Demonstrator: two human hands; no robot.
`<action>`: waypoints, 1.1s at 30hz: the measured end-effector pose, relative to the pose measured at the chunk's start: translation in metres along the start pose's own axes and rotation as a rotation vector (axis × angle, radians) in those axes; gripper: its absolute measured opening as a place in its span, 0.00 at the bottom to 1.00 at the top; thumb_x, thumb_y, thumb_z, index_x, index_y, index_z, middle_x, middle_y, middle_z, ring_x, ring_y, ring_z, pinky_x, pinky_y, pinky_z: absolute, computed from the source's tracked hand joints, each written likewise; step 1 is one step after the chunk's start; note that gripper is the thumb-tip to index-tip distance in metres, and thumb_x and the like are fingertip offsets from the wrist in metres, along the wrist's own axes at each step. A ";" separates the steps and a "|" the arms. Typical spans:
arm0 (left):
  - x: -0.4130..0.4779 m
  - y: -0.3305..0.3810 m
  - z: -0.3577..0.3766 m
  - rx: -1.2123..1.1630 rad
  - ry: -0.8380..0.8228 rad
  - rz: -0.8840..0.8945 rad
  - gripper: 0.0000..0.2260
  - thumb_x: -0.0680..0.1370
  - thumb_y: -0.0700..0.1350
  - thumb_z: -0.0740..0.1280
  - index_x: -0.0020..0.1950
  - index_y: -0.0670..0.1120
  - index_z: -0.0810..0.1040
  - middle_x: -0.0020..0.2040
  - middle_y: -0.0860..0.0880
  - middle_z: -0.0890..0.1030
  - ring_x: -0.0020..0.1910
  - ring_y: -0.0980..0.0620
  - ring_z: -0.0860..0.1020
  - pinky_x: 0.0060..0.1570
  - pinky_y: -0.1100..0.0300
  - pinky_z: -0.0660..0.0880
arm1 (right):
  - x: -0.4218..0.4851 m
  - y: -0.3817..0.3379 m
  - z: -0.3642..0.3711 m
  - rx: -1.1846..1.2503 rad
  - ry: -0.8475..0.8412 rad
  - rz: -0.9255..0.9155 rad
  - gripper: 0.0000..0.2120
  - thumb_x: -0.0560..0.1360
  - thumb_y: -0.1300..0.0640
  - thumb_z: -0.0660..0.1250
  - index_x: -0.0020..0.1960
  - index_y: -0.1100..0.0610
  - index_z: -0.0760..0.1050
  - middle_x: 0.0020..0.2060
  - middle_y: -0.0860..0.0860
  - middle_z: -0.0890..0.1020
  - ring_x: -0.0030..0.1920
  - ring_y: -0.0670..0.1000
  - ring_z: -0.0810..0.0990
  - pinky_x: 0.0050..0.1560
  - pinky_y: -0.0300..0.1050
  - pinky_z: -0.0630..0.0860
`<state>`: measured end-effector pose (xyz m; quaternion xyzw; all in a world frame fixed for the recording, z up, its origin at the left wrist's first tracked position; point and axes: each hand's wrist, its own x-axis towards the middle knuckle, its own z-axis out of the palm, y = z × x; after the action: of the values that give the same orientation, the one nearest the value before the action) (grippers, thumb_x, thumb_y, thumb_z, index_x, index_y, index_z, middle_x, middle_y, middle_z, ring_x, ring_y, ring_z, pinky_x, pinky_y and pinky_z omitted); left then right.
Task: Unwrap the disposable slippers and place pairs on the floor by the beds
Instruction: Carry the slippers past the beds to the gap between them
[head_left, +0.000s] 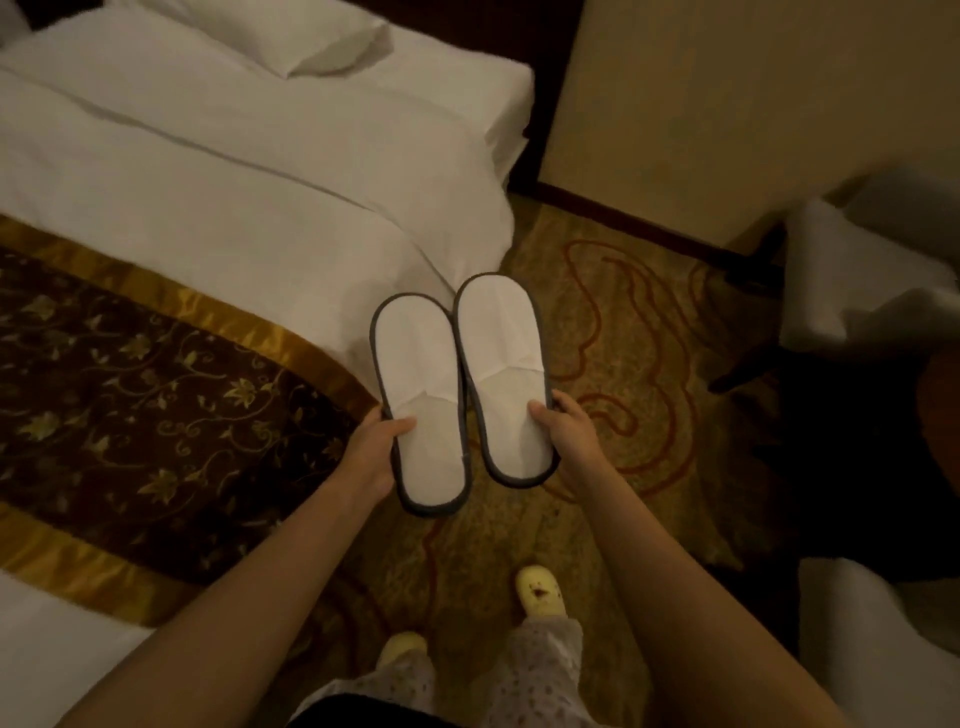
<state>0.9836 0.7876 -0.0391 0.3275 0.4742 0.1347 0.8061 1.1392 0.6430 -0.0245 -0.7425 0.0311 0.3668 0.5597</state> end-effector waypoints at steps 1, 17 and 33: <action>0.007 0.000 0.004 -0.035 0.032 -0.001 0.18 0.77 0.34 0.61 0.66 0.45 0.70 0.56 0.44 0.78 0.53 0.43 0.77 0.46 0.49 0.76 | 0.015 -0.005 0.002 -0.037 -0.027 0.001 0.16 0.75 0.57 0.67 0.62 0.57 0.72 0.57 0.57 0.79 0.54 0.58 0.79 0.58 0.57 0.77; 0.079 -0.133 -0.010 -0.583 0.583 0.153 0.16 0.76 0.33 0.61 0.63 0.43 0.70 0.62 0.41 0.75 0.51 0.43 0.76 0.41 0.53 0.75 | 0.175 0.054 0.057 -0.473 -0.667 0.099 0.20 0.75 0.56 0.67 0.66 0.56 0.69 0.62 0.55 0.77 0.58 0.57 0.77 0.61 0.60 0.75; 0.260 -0.414 -0.122 -0.804 0.782 0.086 0.21 0.76 0.33 0.63 0.67 0.46 0.69 0.58 0.45 0.76 0.53 0.46 0.75 0.52 0.51 0.73 | 0.343 0.373 0.103 -0.691 -0.773 0.180 0.26 0.76 0.55 0.66 0.72 0.53 0.64 0.66 0.56 0.73 0.62 0.58 0.73 0.62 0.56 0.73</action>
<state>0.9751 0.6637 -0.5272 -0.0609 0.6352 0.4489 0.6255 1.1667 0.7172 -0.5354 -0.6888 -0.2366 0.6493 0.2190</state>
